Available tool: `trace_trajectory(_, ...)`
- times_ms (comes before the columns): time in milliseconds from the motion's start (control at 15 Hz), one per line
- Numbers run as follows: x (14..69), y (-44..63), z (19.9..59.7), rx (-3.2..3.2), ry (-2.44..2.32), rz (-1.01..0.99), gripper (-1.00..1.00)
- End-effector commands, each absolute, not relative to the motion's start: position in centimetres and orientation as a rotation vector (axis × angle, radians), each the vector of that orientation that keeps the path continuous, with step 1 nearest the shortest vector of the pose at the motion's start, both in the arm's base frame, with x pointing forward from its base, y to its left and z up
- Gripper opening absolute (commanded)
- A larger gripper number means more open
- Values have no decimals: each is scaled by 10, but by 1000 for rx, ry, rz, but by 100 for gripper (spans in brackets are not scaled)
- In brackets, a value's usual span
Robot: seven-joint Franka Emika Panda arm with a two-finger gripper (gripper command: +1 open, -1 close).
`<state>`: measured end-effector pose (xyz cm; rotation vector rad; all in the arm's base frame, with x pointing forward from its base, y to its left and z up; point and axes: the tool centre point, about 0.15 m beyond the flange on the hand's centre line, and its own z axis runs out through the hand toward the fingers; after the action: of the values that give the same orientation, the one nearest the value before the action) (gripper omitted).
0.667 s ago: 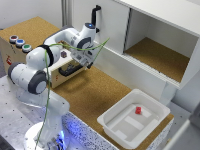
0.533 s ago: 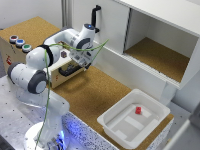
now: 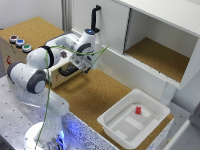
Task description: Grasp the drawer handle and close it
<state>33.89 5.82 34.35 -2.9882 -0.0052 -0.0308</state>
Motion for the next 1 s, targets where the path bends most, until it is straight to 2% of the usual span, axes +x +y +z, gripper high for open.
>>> trace_trajectory(0,345,94,317,-2968,-56,-19,-100)
trace_trajectory(933,340,227,315,-2911,-305,-28,-100)
